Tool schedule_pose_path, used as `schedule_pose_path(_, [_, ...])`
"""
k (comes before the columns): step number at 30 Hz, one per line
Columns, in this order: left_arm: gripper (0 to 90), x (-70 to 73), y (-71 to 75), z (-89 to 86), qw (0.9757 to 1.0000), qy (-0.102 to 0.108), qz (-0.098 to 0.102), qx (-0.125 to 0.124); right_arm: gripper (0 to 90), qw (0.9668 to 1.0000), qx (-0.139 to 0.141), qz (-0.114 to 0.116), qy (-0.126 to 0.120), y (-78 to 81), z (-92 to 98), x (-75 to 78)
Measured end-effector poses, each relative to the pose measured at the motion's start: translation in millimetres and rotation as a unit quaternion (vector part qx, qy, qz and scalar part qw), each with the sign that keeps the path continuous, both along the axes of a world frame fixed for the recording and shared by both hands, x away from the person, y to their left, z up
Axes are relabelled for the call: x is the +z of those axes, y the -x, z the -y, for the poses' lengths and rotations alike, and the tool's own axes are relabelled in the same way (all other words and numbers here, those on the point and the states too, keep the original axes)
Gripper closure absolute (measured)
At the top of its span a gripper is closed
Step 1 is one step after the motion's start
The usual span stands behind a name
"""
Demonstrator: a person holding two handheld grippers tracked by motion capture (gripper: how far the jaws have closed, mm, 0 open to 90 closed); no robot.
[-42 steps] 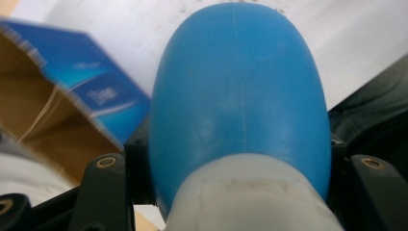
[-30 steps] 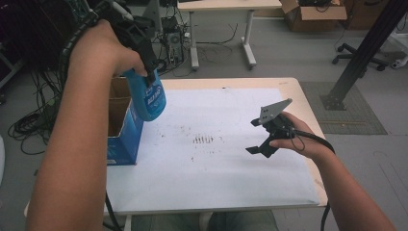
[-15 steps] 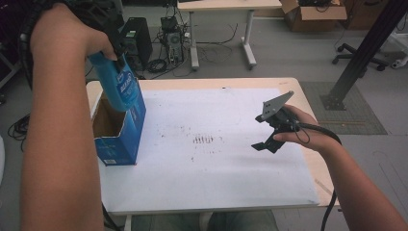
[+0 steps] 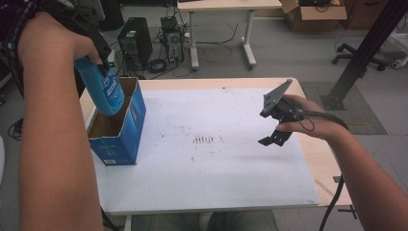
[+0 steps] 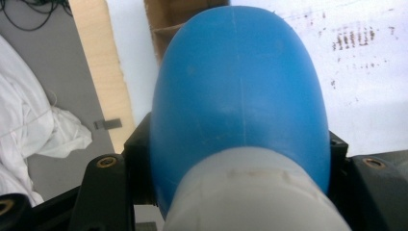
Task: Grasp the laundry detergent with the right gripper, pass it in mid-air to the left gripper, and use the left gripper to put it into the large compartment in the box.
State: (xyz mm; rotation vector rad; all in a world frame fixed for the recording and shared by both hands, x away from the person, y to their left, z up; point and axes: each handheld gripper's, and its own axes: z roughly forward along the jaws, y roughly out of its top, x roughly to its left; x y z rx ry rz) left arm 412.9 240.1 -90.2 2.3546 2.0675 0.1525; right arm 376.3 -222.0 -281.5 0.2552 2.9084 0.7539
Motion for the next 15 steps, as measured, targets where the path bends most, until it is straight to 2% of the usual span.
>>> schedule_pose_path(7, [38.6,-17.2,-4.6,-12.7,0.9998,0.0,-0.01,0.018,3.0,0.9992,0.004,-0.02,0.036,-2.5,0.9,6.4])
schedule_pose_path(15, [38.6,-37.5,-8.4,-24.1,0.9992,0.007,-0.019,0.034,3.1,0.9985,0.002,-0.026,0.049,-3.9,2.9,13.0])
